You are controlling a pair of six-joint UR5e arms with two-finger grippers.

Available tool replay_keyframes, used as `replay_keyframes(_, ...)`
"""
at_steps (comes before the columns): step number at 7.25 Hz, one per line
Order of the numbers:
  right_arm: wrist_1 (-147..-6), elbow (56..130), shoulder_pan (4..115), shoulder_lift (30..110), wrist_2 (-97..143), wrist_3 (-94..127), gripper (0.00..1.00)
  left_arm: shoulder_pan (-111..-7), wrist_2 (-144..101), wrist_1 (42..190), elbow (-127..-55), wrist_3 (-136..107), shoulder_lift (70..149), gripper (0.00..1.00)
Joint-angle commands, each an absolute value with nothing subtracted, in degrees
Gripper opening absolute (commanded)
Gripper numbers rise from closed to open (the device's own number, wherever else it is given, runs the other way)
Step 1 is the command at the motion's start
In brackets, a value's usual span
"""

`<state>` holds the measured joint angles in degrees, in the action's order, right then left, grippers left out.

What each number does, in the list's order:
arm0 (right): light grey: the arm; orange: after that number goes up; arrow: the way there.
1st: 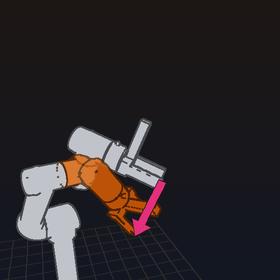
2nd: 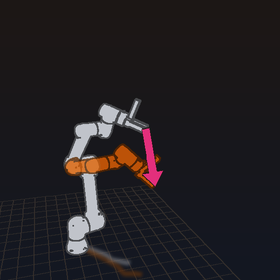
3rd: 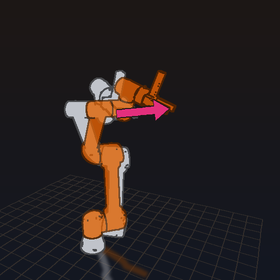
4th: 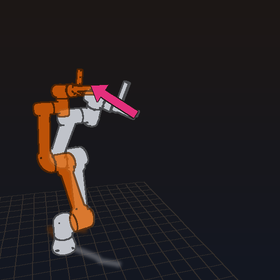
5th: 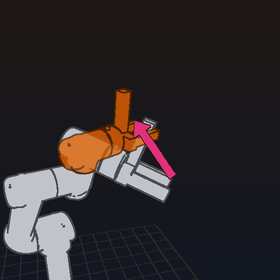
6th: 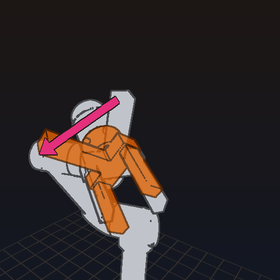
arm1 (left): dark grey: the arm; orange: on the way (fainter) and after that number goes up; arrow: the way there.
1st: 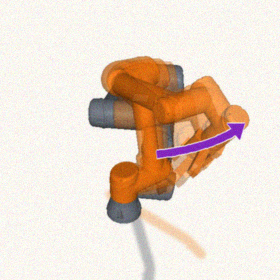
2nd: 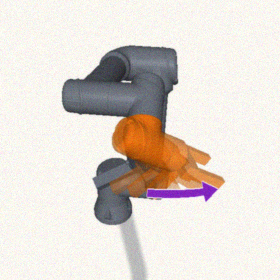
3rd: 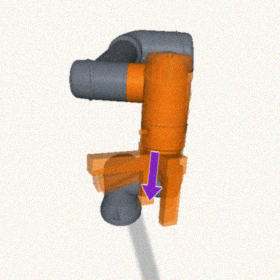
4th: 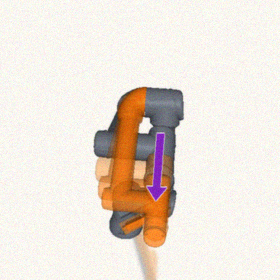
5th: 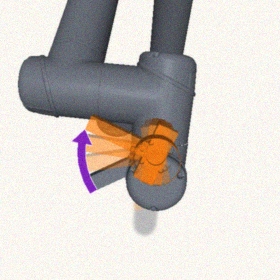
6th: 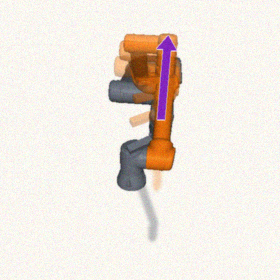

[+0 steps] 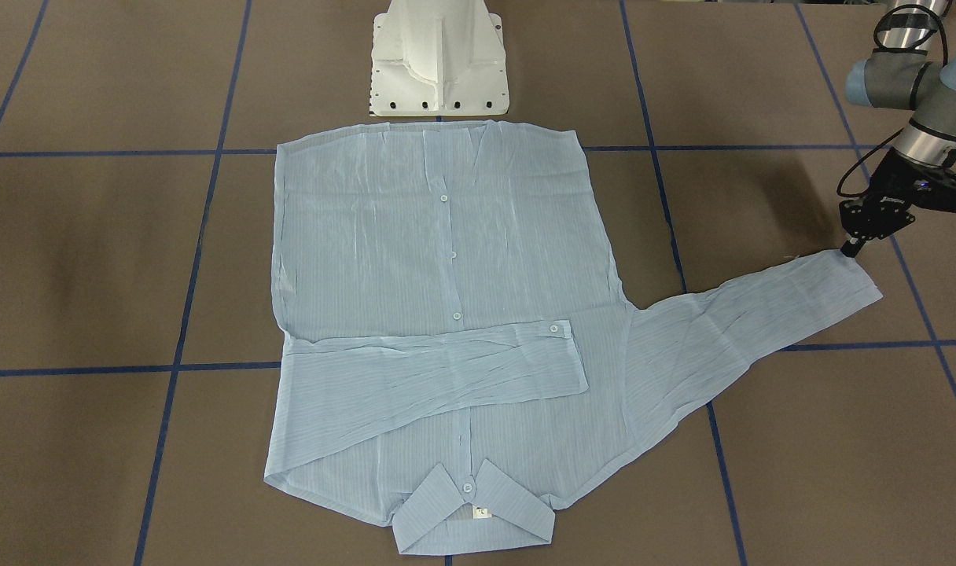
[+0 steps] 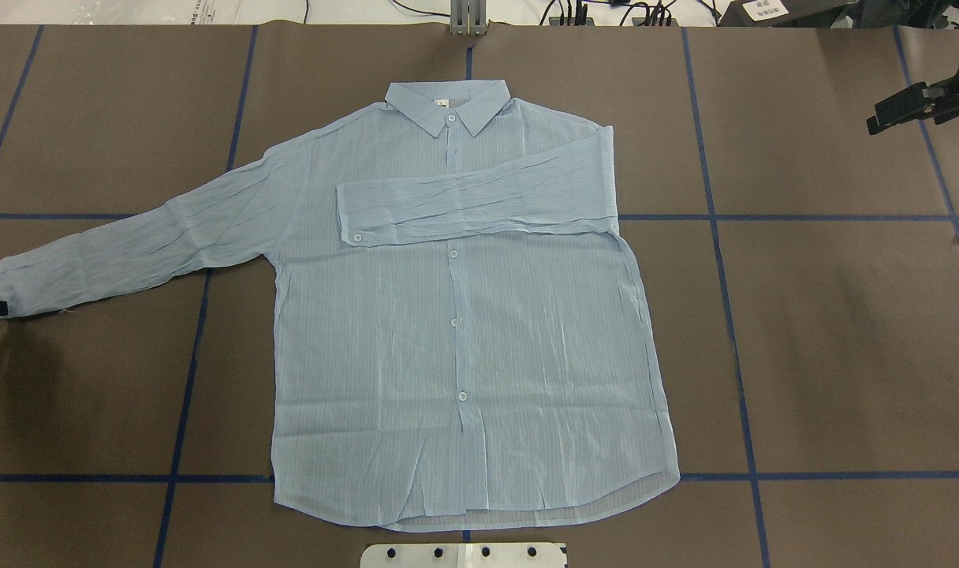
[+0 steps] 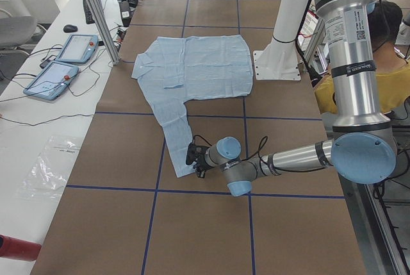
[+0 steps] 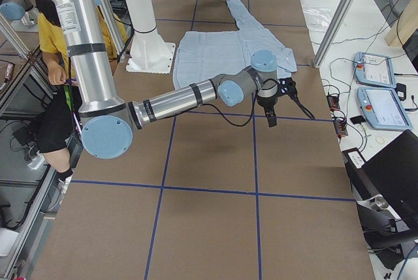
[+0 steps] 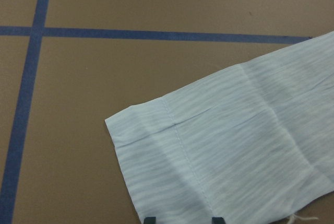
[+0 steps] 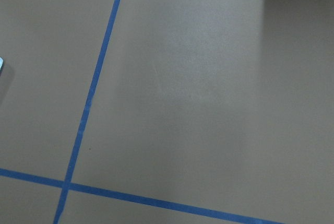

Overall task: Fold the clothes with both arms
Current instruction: 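Grasp the sleeve cuff nearest the left gripper with the left gripper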

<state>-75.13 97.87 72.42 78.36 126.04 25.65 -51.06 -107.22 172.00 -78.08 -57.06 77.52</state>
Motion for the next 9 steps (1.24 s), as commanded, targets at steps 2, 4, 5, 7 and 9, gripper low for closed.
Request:
replay_keyframes(2, -75.1, 97.9, 72.4, 78.4, 126.0, 25.7, 1.0, -51.3, -109.1, 171.4, -82.2, -55.4, 77.6, 0.0)
replay_keyframes(4, -75.1, 97.9, 72.4, 78.4, 126.0, 25.8, 1.0, -54.9, -112.4, 171.4, -90.2, -53.5, 79.3, 0.0)
replay_keyframes(5, -75.1, 97.9, 72.4, 78.3, 126.0, 25.7, 1.0, -55.1, -112.6, 171.2, -93.0, -53.5, 83.8, 0.0)
replay_keyframes(7, -75.1, 97.8, 72.4, 78.4, 125.9, 25.7, 1.0, -55.0, -114.0, 159.6, -93.9, -54.8, 96.7, 0.0)
replay_keyframes(9, -75.1, 97.8, 72.4, 78.6, 125.9, 25.8, 1.0, -54.7, -114.7, 142.8, -95.5, -59.0, 110.1, 0.0)
